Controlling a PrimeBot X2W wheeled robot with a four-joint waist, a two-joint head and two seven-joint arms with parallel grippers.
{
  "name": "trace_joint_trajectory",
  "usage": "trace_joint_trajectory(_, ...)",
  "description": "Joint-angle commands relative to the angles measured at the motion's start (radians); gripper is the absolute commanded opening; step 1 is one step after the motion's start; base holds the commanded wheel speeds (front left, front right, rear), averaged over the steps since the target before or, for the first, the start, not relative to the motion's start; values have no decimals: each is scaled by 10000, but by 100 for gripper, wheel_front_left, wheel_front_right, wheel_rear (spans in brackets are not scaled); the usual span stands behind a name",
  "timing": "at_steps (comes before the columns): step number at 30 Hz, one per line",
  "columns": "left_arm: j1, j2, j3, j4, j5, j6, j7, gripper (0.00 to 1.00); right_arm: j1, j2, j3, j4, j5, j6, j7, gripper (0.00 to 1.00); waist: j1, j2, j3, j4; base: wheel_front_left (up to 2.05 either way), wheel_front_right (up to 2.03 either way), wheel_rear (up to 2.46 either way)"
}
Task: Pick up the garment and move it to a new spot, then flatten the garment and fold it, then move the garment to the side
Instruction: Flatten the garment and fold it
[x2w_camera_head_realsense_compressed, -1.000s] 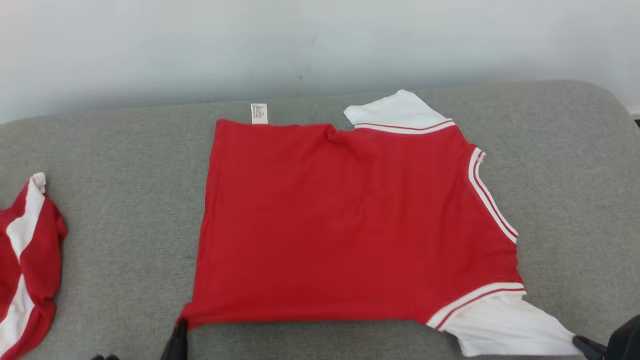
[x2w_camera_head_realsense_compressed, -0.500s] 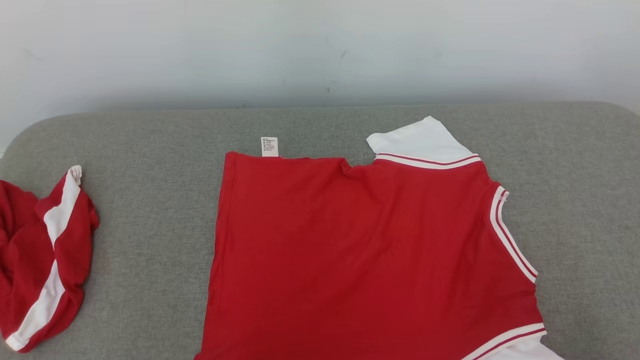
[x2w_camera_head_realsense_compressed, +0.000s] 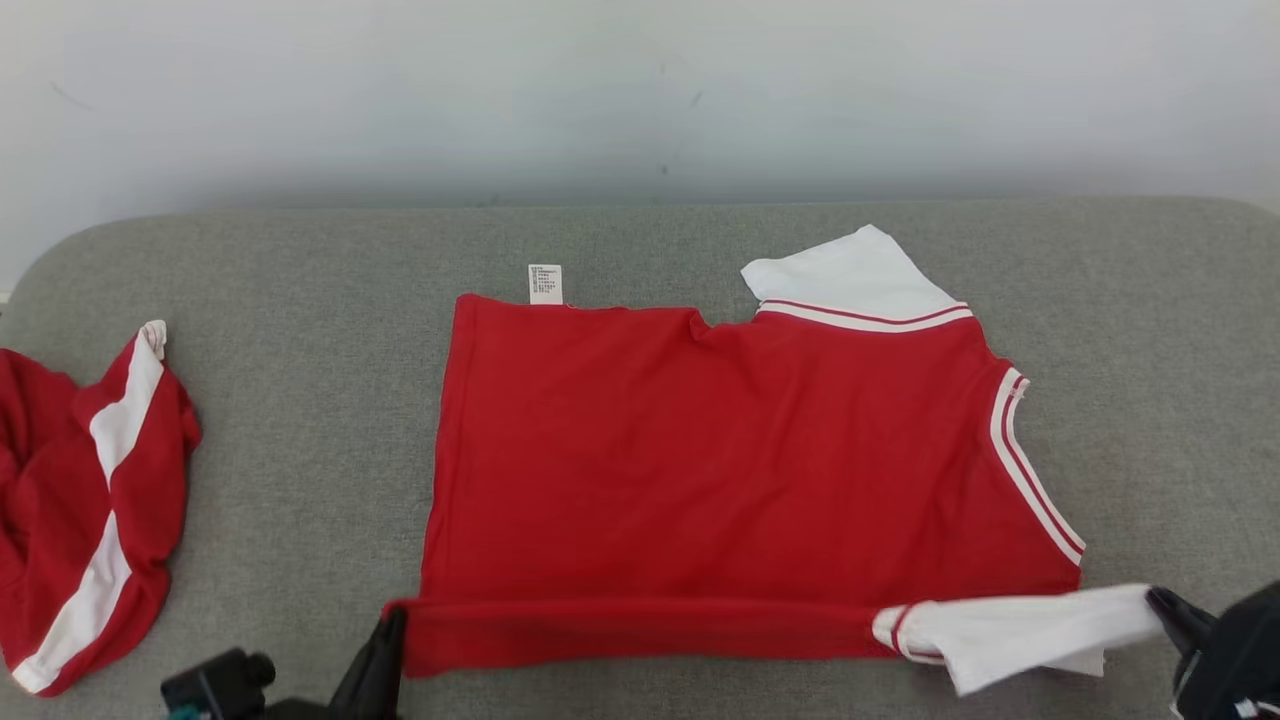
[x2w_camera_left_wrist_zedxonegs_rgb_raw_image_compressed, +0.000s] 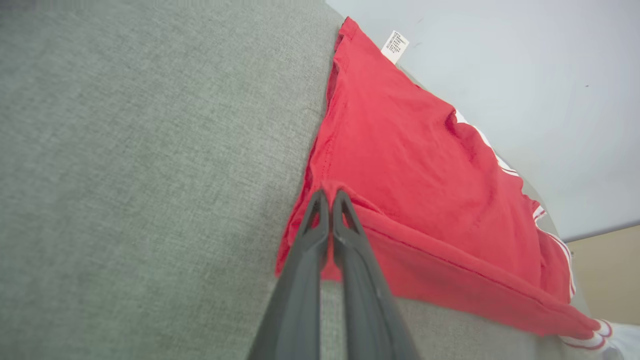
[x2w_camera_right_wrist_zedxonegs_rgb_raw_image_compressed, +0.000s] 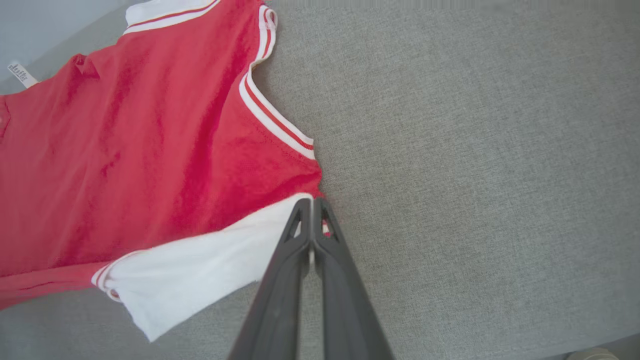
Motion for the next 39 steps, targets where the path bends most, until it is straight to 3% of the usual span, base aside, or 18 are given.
trace_joint_trajectory(1, -343, 26, -20, 139, 81, 41, 62, 0, -221, 9, 132, 152, -103, -19, -162, 0, -1, 0, 81, -4, 0, 0, 0)
trace_joint_trajectory(9, -1627, -190, -143, 899, 315, -23, 13, 0, -1400, -20, 675, 1034, -526, -19, -964, 0, -1, 0, 397, 23, 0, 0, 0)
trace_joint_trajectory(26, -3308, -346, -668, 2126, 969, -343, -164, 0, -3265, -118, 545, 2997, -1543, -19, -3045, 0, -1, 0, 1077, 196, 0, 0, 0)
trace_joint_trajectory(27, -3378, -370, -682, 2210, 996, -365, -194, 0, -3339, -143, 589, 3107, -1581, -19, -3189, 44, -1, 0, 1099, 198, 0, 0, 0)
trace_joint_trajectory(28, -3448, -399, -687, 2295, 997, -396, -262, 39, -3413, -134, 575, 3252, -1613, -19, -3346, 100, -1, 0, 1113, 200, 0, 0, 0)
trace_joint_trajectory(29, -3506, -414, -683, 2380, 1019, -390, -319, 82, -3486, -133, 577, 3343, -1643, -19, -3542, 100, -1, 0, 1123, 204, 0, 0, 0)
trace_joint_trajectory(30, -3506, -414, -683, 2380, 1019, -390, -319, 82, -3486, -133, 577, 3343, -1643, -19, -3542, 100, -1, 0, 1123, 204, 0, 0, 0)
trace_joint_trajectory(31, -3557, -415, -669, 2470, 1082, -361, -437, 100, -3575, -130, 580, 3459, -1643, -19, -3727, 100, -1, 0, 1126, 209, 0, 0, 0)
trace_joint_trajectory(39, -3569, -352, -845, 2867, 1731, -489, -1298, 100, -3786, -167, 676, 3923, -1345, -19, -4828, 100, -1, 0, 877, 232, 0, 0, 0)
